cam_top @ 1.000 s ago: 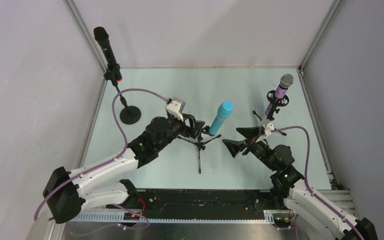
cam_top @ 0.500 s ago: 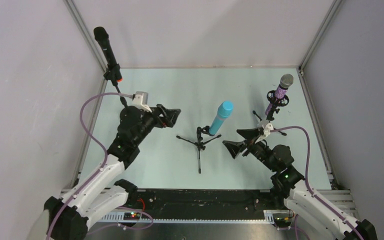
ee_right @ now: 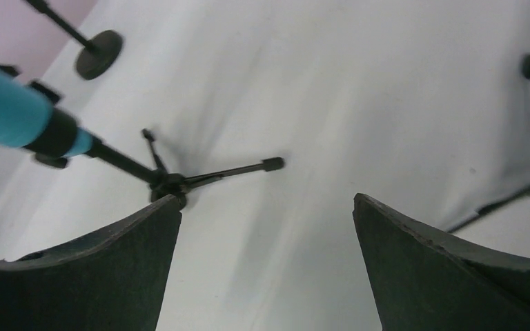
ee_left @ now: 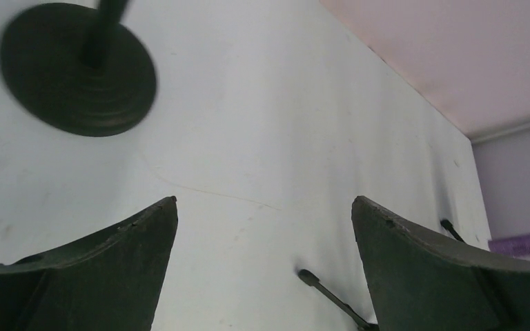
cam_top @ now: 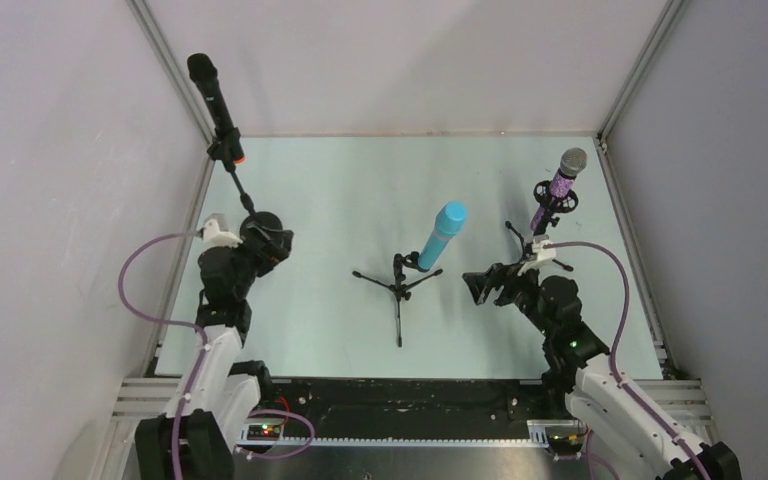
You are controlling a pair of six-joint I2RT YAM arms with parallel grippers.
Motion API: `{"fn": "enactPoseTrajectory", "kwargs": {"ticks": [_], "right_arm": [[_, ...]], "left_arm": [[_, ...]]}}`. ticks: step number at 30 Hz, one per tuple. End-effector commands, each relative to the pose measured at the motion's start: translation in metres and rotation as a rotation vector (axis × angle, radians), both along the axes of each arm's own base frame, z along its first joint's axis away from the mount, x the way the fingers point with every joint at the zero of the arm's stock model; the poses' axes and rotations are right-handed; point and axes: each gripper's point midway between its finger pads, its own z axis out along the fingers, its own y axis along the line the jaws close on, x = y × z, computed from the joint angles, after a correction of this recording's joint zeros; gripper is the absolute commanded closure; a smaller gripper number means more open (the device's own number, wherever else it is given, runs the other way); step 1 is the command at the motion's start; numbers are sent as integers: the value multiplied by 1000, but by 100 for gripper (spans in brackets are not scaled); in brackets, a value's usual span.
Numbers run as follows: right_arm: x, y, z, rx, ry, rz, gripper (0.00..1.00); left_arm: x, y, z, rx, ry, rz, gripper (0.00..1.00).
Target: Attach the microphones to the stand
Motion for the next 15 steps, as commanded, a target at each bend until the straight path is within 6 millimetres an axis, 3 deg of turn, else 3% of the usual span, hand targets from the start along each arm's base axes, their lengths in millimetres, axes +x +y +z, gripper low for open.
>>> {"fn": "enactPoseTrajectory", "kwargs": {"ticks": [1,4,8,11,15], "right_arm": [[17,-29,3,-18,55,-151,1],[25,-56,-2,-84,51,-268,0],[32,-79,8,-169,-31,-339,1],[37,-97,11,-263,-109,-402,1],[42,-107,-3,-317,-200,-448,1]], "left_arm": [[-2,25,15,28,-79,79,0],[-8,45,26,140,-141,165,0],[-19,65,34,280,-213,250,0],[-26,79,29,344,-259,323,1],[-26,89,16,441,-282,350,1]]}}
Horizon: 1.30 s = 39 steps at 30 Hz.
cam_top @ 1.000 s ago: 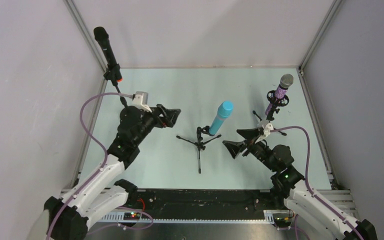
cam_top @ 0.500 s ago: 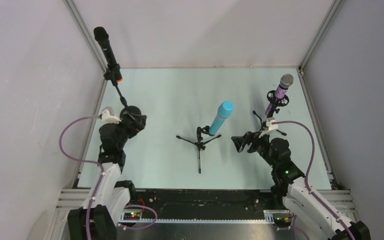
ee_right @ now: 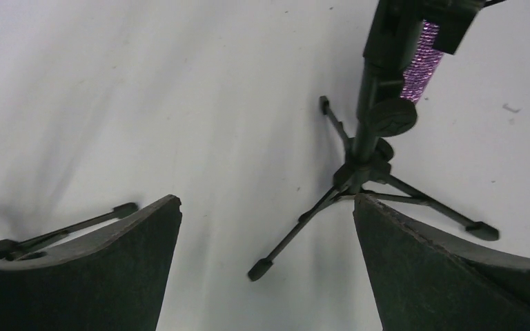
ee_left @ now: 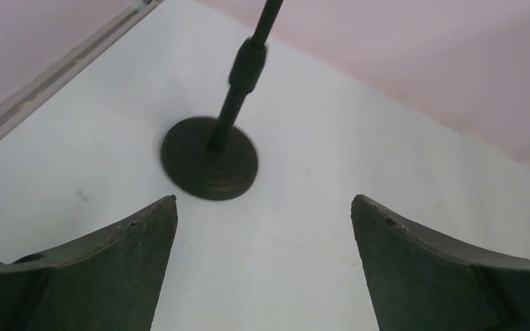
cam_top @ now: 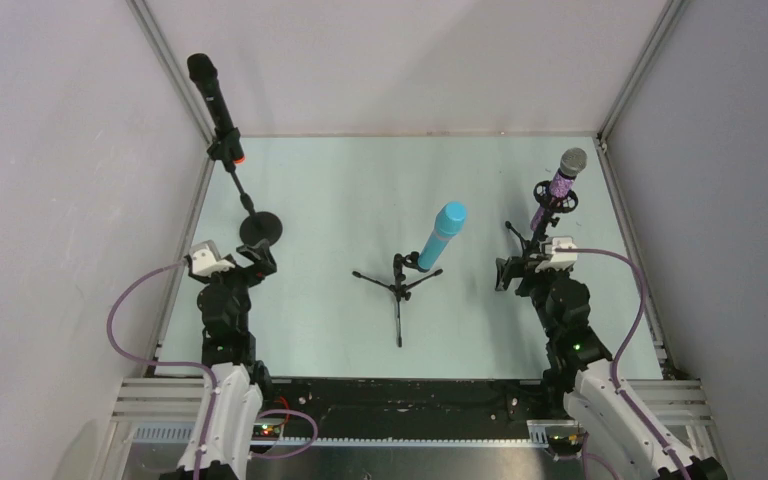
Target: Attach the microphones to the stand
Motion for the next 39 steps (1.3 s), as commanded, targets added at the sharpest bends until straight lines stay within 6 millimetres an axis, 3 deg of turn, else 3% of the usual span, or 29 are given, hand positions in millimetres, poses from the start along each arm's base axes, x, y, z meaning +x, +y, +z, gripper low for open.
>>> {"fn": "enactPoseTrajectory", "kwargs": {"ticks": [1,2,3,4,5,6,7,11,14,19,23,26,29,31,34,39], "right_arm": [[10,-23,1,-104,-175,-91,1],[10,-25,-1,-112,-201,-94,1],[10,-26,-2,-124,-240,-96,1],[11,-27,-2,-132,-246,-94,1],[12,-22,-1,-144,-264,-60,1],[14,-22,-1,-150,-269,-47,1],[16,-15,-2,-166,-271,0,1],[34,-14,-3,-192,-224,22,1],[47,-18,-11,-192,-168,20,0],[68,-26,-8,-176,-136,5,1],[73,-35,-11,-167,-157,-24,0],[70,-50,-15,-110,-219,-81,0],[67,-50,-17,-111,-212,-76,1],[76,-50,-23,-115,-167,-75,1],[82,-56,-28,-108,-116,-113,1],[85,-60,-26,-109,-119,-142,0]], "left_arm": [[2,22,4,177,-69,89,0],[6,22,-9,187,-30,81,0],[8,23,-6,227,-45,79,0],[13,23,-20,240,8,64,0],[19,21,-12,257,-10,50,0],[25,19,-21,265,29,23,0],[32,12,-12,266,2,-17,0],[50,9,-12,248,20,-44,0],[48,20,-6,281,11,13,0],[36,35,-5,301,-50,113,0],[45,42,-21,298,9,155,0],[61,34,-23,338,42,130,0],[61,31,-27,348,55,115,0],[62,24,-28,374,55,74,0],[63,-2,-29,440,28,-74,0],[62,-5,-25,454,-1,-88,0]]}}
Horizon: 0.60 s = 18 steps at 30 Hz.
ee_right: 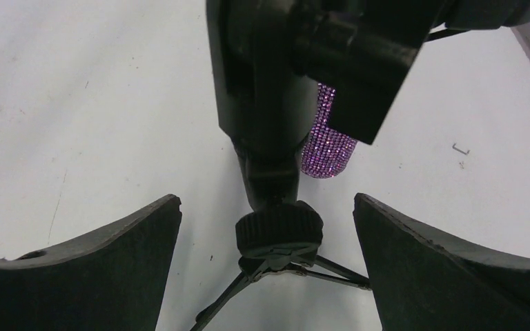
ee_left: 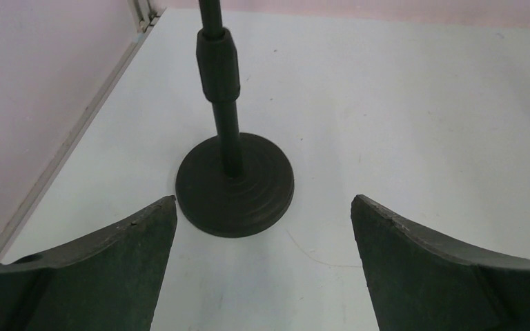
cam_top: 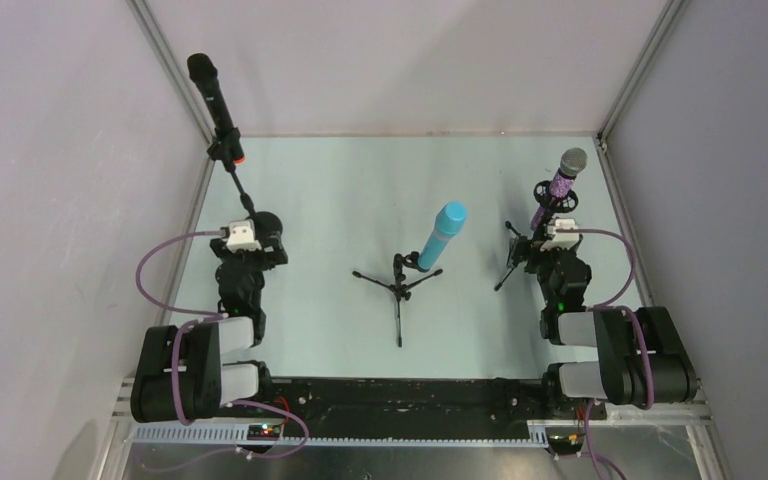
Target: Attach the microphones to the stand
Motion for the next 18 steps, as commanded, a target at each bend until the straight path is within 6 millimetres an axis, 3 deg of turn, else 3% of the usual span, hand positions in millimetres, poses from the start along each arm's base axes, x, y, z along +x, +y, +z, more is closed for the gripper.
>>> {"fn": "enactPoseTrajectory", "kwargs": {"ticks": [1,6,18], "right_arm": [[7,-8,12,7,-37,-49,1],[15,-20,8,40,6,-122,0],[16,-21,8,44,9,-125,0]], "left_arm": [[5,-6,23,57,-85,-43,0],[5,13,23,21,-77,73,0],[10,13,20,20,-47,68,0]]}}
